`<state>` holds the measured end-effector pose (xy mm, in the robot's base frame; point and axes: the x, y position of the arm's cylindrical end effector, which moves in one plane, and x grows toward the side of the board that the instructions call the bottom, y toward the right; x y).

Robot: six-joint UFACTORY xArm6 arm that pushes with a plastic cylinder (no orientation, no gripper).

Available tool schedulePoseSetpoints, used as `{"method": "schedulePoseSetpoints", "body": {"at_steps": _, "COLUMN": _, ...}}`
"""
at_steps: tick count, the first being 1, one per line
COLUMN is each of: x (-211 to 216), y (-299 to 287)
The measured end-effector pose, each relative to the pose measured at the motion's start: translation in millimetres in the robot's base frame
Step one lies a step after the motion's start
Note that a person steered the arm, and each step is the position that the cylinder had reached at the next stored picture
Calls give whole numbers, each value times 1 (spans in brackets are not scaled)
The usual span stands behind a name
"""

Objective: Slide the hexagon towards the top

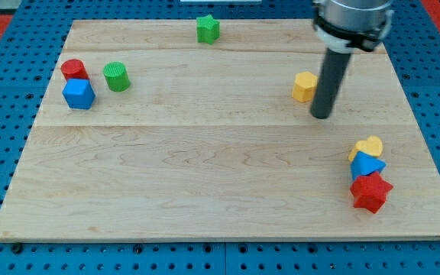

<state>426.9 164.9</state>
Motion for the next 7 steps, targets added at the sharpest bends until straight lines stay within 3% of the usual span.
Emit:
{"method": "schedulePoseSetpoints", "body": {"at_steps": 1, "x": -56, "y": -33}}
{"method": "schedulePoseSetpoints", "body": {"at_steps": 2, "x": -121, "y": -117}}
{"method": "schedulePoseSetpoints", "body": {"at_steps": 3, "x": -129, "y": -131}}
{"method": "schedulePoseSetpoints", "body": {"at_steps": 4, "x": -83, "y": -109}}
{"method": "schedulePoseSetpoints", "body": {"at_steps": 5, "x": -97, "y": -82}}
{"method": "schedulePoseSetpoints", "body": {"at_steps": 6, "x": -149, "y": -83}}
{"method": "schedulePoseSetpoints", "body": {"at_steps": 7, "x": -198, "y": -123}}
